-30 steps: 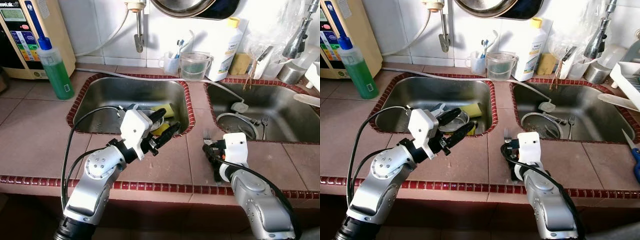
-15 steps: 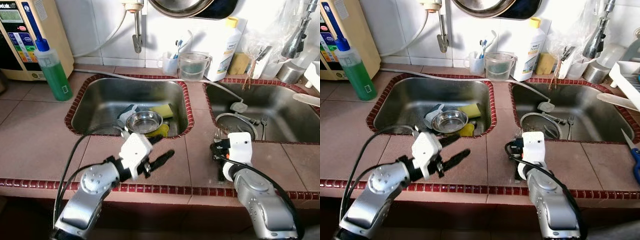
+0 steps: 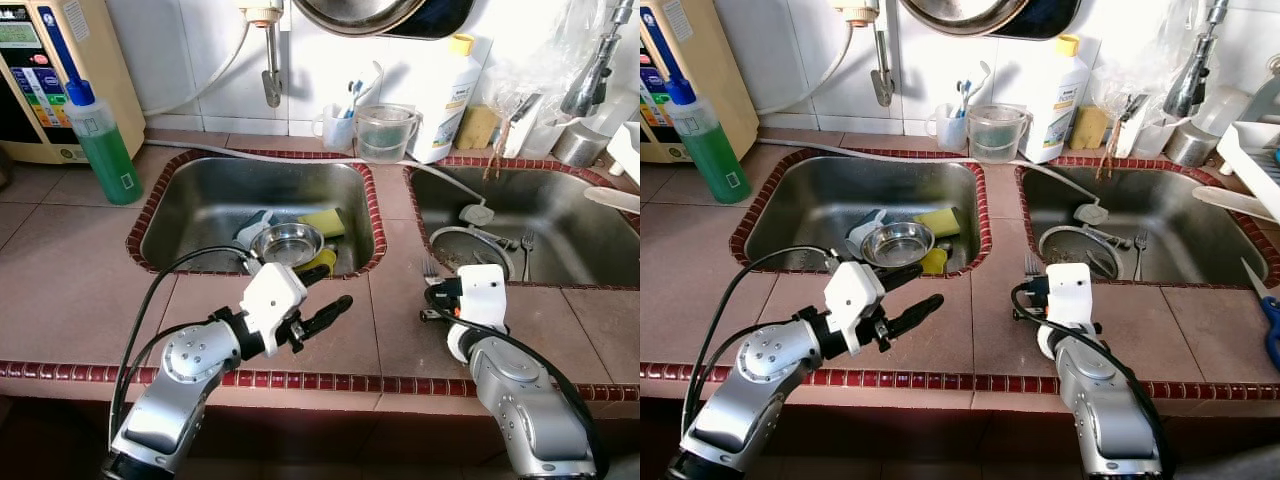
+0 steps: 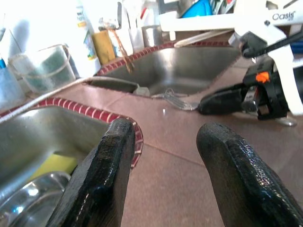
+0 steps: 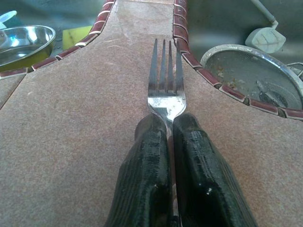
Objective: Kitchen organization
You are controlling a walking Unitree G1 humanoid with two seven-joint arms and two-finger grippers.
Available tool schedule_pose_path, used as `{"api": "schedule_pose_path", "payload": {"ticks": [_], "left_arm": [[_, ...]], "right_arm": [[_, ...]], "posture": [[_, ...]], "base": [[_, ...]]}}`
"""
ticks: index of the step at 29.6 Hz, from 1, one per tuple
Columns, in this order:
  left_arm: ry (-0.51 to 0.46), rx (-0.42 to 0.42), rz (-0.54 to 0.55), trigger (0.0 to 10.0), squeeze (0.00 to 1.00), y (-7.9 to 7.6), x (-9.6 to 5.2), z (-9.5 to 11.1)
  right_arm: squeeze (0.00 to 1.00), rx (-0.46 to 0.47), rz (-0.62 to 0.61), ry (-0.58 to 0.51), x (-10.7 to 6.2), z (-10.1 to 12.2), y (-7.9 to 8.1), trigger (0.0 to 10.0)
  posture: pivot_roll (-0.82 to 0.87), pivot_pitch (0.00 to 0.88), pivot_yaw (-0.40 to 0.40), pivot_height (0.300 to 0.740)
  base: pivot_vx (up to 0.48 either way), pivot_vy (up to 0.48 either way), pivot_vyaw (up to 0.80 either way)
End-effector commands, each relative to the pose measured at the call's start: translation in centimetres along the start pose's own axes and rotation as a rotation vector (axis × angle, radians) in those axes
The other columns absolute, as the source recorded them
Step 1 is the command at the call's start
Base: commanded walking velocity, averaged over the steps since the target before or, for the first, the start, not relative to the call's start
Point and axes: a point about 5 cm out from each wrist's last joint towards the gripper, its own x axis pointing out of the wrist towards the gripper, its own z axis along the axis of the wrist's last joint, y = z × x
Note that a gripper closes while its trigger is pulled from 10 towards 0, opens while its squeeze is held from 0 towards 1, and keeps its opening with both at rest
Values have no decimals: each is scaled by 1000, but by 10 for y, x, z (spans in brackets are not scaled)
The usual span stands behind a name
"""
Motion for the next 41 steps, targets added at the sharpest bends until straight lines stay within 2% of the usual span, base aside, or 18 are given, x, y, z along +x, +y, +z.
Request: {"api": "schedule_pose_path", "payload": {"ticks": [1,11,15,17,18,20,28,29,30,32,33,34,35,36,37,38,39,41], "left_arm": [[-13,14,-3,10000,0,1,2,5],[-25,10,-4,10000,0,1,3,7],[-34,3,3,10000,0,3,5,9],[-34,3,3,10000,0,3,5,9],[-34,3,4,10000,0,3,5,9],[-35,2,7,10000,0,4,5,10],[-38,-4,11,10000,0,5,6,10],[-39,-5,12,10000,0,5,6,10],[-40,-6,13,10000,0,5,6,11],[-40,-7,15,10000,0,6,6,11],[-42,-7,16,10000,0,6,6,11],[-42,-7,16,10000,0,7,6,12],[-43,-7,18,10000,0,7,6,12],[-43,-8,19,10000,0,7,7,12],[-45,-9,22,10000,0,8,7,12],[-47,-10,23,10000,0,9,8,13],[-48,-12,26,10000,0,9,8,13],[-50,-15,31,10000,0,10,8,13]], "right_arm": [[0,17,-27,92,0,-19,-5,0],[0,13,-34,63,1,-16,-6,0],[0,80,-11,-35,-1,-3,-6,1569],[0,87,-10,-36,-1,-2,-6,1569],[0,116,-11,-57,-1,1,-7,431],[0,149,-1,-144,-3,14,-9,1294],[0,215,33,-299,-8,35,-11,0],[0,225,39,-319,-8,38,-11,980],[0,230,35,-318,-8,38,-11,588],[0,222,40,-357,-10,42,-12,824],[0,222,44,-394,-11,47,-12,3765],[0,223,45,-400,-11,48,-13,3765],[0,213,50,-416,-12,50,-13,4902],[0,207,52,-432,-13,52,-13,6510],[0,166,54,-463,-14,56,-13,8784],[0,145,55,-473,-15,57,-12,8784],[0,124,56,-482,-15,58,-12,6118],[0,138,66,-490,-16,59,-11,6118]], "posture": [[-122,60,4,703],[-125,52,5,703],[-125,53,6,703],[-125,53,6,703],[-124,55,7,703],[-124,58,9,703],[-126,60,12,703],[-126,63,13,703],[-126,63,13,703],[-127,63,12,703],[-127,63,12,703],[-127,63,12,703],[-127,63,12,703],[-127,63,12,703],[-127,62,11,703],[-128,61,11,703],[-128,61,11,703],[-127,62,9,703]], "base": [[0,0,0],[0,0,0],[0,0,0],[0,0,0],[0,0,0],[0,0,0],[0,0,0],[0,0,0],[0,0,0],[0,0,0],[0,0,0],[0,0,0],[0,0,0],[0,0,0],[0,0,0],[0,0,0],[0,0,0],[0,0,0]]}}
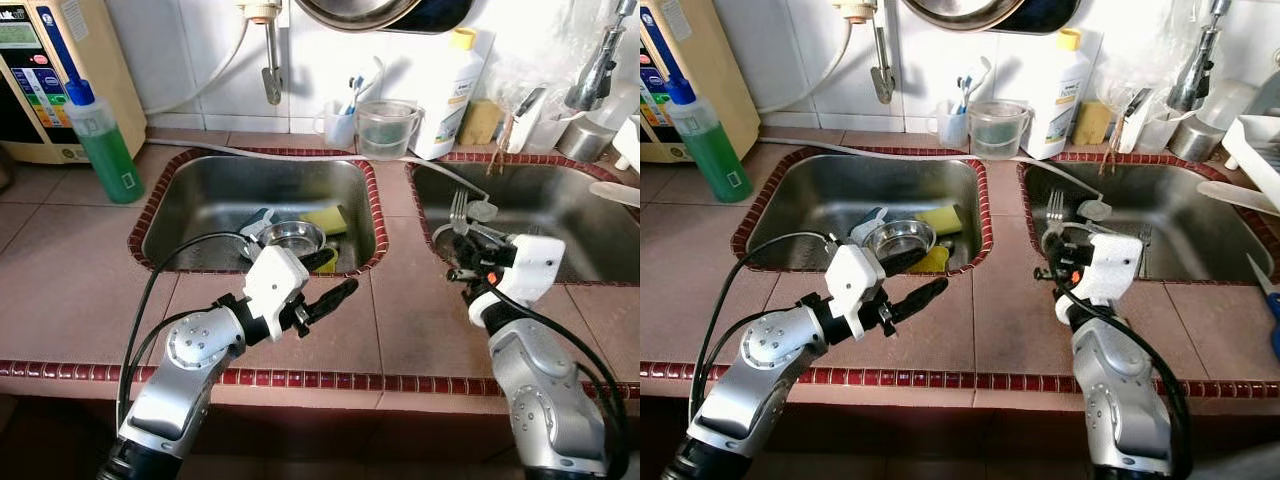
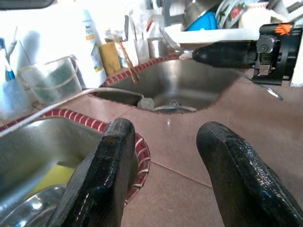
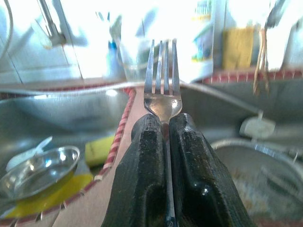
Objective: Kitchen organization
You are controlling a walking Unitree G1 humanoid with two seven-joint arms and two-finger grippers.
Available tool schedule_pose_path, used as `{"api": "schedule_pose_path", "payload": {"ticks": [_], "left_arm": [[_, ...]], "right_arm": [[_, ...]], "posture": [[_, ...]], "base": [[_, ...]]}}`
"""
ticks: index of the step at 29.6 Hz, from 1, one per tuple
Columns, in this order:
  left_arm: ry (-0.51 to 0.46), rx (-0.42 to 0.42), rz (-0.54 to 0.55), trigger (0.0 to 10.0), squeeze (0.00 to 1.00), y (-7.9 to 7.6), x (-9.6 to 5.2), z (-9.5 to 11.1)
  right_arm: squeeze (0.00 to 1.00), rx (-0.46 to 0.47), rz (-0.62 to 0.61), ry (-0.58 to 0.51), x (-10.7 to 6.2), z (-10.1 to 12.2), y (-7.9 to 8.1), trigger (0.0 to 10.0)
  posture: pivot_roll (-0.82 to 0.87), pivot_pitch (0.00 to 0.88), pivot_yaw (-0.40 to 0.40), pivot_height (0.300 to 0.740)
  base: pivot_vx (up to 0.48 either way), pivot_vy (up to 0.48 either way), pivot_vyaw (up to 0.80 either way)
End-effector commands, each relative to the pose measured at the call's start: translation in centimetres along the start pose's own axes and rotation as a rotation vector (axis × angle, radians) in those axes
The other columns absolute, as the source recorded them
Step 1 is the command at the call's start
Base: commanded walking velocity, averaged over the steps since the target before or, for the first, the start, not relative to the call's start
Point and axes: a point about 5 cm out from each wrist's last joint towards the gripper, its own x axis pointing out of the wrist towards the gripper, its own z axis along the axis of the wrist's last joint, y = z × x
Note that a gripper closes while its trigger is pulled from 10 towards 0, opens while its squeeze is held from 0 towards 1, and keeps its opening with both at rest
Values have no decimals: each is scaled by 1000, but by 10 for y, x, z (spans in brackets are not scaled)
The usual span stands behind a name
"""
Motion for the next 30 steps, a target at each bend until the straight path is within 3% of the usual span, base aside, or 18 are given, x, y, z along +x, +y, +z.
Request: {"api": "schedule_pose_path", "payload": {"ticks": [1,8,14,15,20,30], "left_arm": [[-3,-1,12,10000,0,3,2,3],[-16,-22,44,10000,0,10,3,5],[-32,-52,83,10000,0,18,4,8],[-36,-63,92,10000,0,19,4,8],[-65,-137,136,10000,0,29,4,10],[-76,-201,218,10000,0,41,9,10]], "right_arm": [[0,7,54,-64,0,10,5,0],[0,-99,84,-177,0,24,8,0],[0,-148,51,-172,1,21,5,0],[0,-146,44,-169,1,20,4,10000],[0,-173,-35,-177,0,19,-3,10000],[0,-201,-128,-217,-4,23,-6,10000]], "posture": [[-127,62,9,703],[-127,60,4,703],[-127,54,1,703],[-127,51,0,703],[-125,45,1,703],[-125,29,-9,703]], "base": [[0,0,0],[0,0,0],[0,0,0],[0,0,0],[0,0,0],[0,0,0]]}}
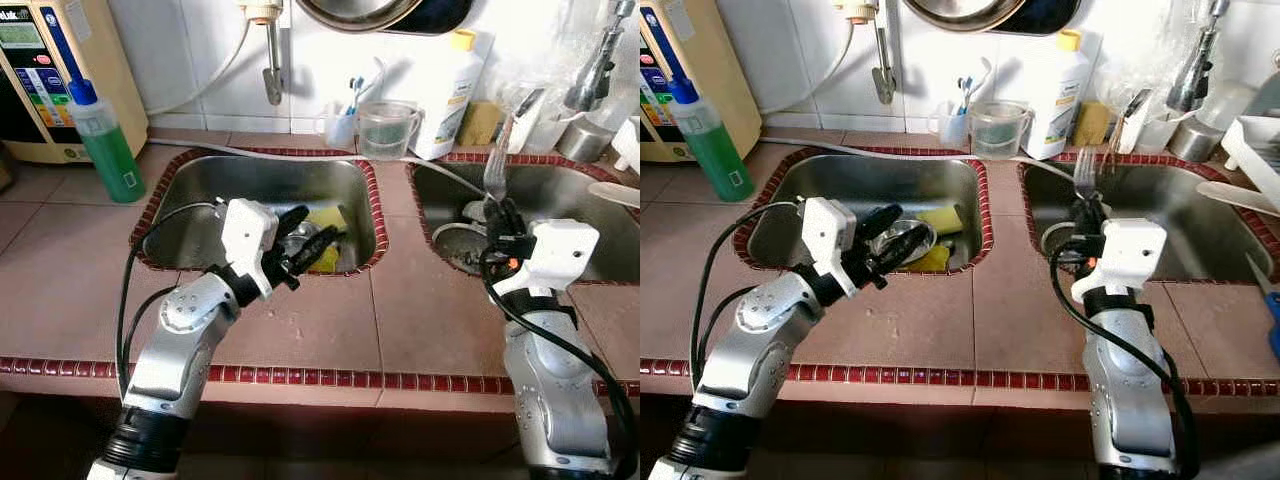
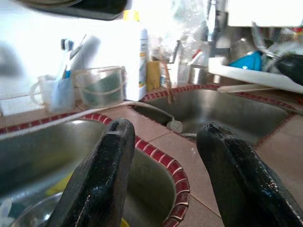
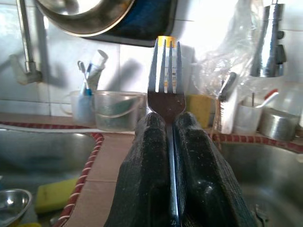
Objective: Kitchen organization
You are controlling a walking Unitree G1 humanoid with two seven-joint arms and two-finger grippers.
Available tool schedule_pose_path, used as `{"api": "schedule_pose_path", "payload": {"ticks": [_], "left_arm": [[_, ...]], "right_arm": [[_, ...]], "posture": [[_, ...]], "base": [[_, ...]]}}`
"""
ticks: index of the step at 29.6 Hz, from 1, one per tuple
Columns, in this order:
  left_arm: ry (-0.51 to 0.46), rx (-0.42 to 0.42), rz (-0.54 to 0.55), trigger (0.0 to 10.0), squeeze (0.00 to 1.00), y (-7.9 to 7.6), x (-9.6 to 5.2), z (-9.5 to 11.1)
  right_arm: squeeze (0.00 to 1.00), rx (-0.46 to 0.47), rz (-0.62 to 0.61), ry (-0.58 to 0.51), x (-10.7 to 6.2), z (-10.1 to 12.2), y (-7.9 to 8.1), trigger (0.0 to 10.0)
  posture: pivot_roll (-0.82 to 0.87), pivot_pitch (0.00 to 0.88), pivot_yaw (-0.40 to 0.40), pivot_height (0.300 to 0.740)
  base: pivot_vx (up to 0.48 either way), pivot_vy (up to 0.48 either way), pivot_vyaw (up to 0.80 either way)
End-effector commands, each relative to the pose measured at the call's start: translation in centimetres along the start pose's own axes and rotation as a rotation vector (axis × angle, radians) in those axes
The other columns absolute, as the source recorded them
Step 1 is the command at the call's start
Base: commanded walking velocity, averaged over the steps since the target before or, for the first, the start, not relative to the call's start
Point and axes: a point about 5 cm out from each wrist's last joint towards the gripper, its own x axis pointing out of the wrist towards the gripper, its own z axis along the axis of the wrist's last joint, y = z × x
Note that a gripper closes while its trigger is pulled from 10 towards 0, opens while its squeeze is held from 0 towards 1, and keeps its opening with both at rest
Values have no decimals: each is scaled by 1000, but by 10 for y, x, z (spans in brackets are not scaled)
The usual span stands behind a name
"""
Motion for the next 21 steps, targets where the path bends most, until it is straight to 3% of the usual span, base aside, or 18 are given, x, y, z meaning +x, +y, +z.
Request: {"api": "schedule_pose_path", "payload": {"ticks": [1,15,21], "left_arm": [[-3,-20,33,10000,0,4,4,2],[-11,-57,99,10000,0,13,6,1],[-7,-50,92,10000,0,11,7,0]], "right_arm": [[0,-2,-16,-11,-2,2,0,10000],[0,-17,9,-7,-2,-1,8,10000],[0,-25,15,-2,-3,-1,8,10000]], "posture": [[-126,27,-9,703],[-130,17,-16,703],[-132,19,-16,703]], "base": [[0,0,0],[0,0,0],[0,292,0]]}}
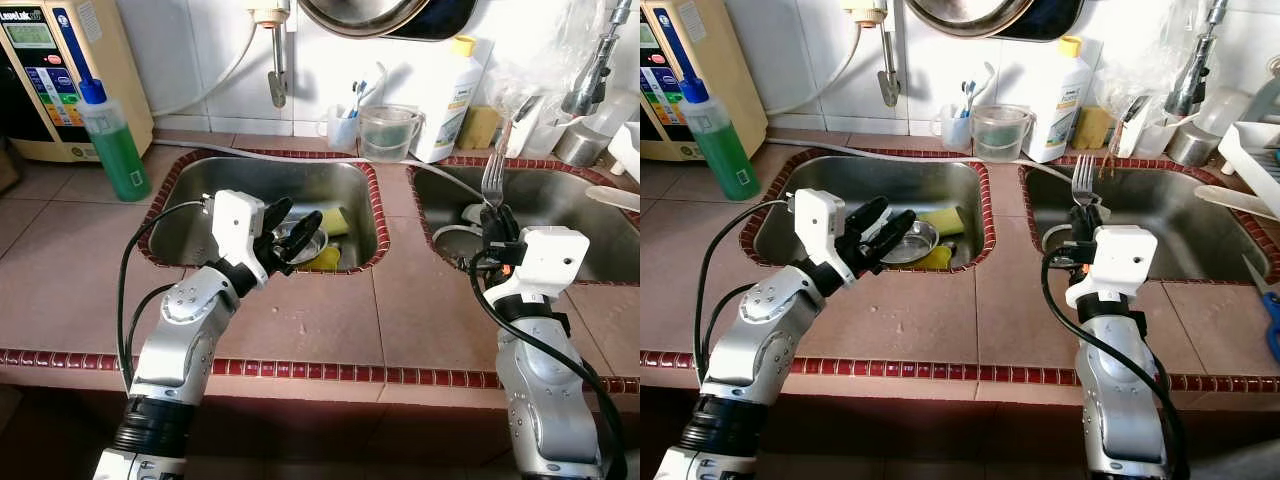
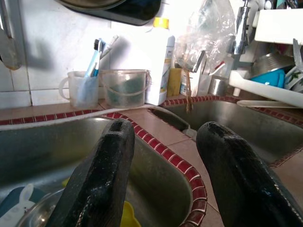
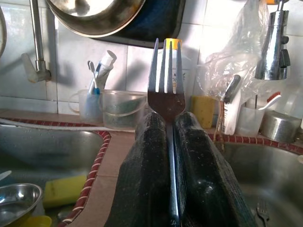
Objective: Kitchen organization
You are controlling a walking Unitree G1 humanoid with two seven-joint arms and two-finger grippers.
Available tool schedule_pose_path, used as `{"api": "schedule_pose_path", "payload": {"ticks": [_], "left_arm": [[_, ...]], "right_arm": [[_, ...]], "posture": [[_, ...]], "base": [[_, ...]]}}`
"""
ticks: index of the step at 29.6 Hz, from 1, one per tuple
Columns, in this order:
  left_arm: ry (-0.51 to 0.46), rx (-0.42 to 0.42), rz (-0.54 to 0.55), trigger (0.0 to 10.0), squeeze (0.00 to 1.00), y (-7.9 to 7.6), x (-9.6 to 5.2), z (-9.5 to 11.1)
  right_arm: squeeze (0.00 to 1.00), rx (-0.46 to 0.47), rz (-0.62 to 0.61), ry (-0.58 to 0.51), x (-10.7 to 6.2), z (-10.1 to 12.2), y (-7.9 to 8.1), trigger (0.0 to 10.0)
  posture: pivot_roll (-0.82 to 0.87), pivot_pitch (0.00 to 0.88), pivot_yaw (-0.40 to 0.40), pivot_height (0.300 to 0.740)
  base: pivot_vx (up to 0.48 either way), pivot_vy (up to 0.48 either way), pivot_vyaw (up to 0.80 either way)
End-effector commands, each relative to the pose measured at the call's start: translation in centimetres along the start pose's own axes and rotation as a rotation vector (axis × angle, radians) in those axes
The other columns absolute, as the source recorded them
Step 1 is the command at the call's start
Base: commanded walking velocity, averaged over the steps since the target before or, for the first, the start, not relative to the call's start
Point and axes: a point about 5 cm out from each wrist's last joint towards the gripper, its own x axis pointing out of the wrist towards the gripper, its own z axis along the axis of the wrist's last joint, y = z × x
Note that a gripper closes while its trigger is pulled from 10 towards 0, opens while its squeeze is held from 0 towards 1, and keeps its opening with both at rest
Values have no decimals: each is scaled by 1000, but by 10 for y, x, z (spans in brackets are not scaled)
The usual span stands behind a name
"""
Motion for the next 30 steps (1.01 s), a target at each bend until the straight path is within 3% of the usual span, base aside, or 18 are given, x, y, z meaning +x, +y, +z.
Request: {"api": "schedule_pose_path", "payload": {"ticks": [1,18,23,30], "left_arm": [[6,5,3,10000,0,1,1,0],[16,-1,-19,10000,0,0,1,1],[18,1,-22,10000,0,0,1,1],[51,74,-45,10000,0,-4,0,-3]], "right_arm": [[0,-9,4,-9,1,2,2,10000],[0,-10,-2,3,-1,0,2,10000],[0,-10,-1,7,-2,-1,2,10000],[0,-5,-4,18,-3,-3,2,10000]], "posture": [[-135,22,-15,703],[-133,37,-4,703],[-133,39,-2,703],[-131,43,1,703]], "base": [[0,300,0],[0,275,0],[0,0,0],[0,0,0]]}}
